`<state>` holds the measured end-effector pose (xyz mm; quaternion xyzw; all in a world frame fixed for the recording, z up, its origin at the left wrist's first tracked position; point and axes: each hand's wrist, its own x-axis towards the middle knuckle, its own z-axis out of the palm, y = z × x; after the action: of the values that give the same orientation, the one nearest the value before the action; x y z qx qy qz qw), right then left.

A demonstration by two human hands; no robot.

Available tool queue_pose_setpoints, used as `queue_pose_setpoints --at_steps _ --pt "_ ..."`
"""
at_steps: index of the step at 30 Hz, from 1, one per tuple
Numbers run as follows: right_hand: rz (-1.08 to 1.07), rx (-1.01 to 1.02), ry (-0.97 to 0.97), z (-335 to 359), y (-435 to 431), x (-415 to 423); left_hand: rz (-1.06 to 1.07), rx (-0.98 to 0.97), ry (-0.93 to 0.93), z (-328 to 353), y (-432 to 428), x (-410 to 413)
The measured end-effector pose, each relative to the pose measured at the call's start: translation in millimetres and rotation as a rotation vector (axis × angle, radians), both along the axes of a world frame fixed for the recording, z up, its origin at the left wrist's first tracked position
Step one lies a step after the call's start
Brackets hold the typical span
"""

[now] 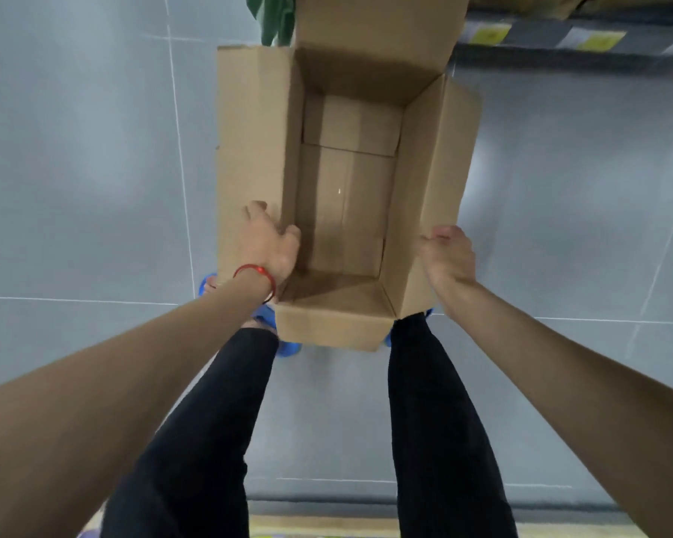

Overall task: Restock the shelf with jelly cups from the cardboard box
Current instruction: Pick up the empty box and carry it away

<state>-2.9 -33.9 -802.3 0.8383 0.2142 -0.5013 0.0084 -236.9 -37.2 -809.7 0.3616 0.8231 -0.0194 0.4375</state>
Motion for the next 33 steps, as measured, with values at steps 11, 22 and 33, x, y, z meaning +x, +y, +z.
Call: queue_pose_setpoints --at_steps 11,22,33 --pt "-0.006 -0.038 0.03 -118.5 1.6 -3.3 -0.135 0.003 0.107 -115.9 45.9 -20.3" --pt "-0.045 -0.099 0.075 -12.1 -46.2 -15.1 0.002 -0.026 -0.143 -4.3 -17.8 -36.4" --pt "0.336 -0.14 0.048 80.7 -75.3 -0.5 0.383 -0.066 -0.111 96.9 -148.4 -12.1"
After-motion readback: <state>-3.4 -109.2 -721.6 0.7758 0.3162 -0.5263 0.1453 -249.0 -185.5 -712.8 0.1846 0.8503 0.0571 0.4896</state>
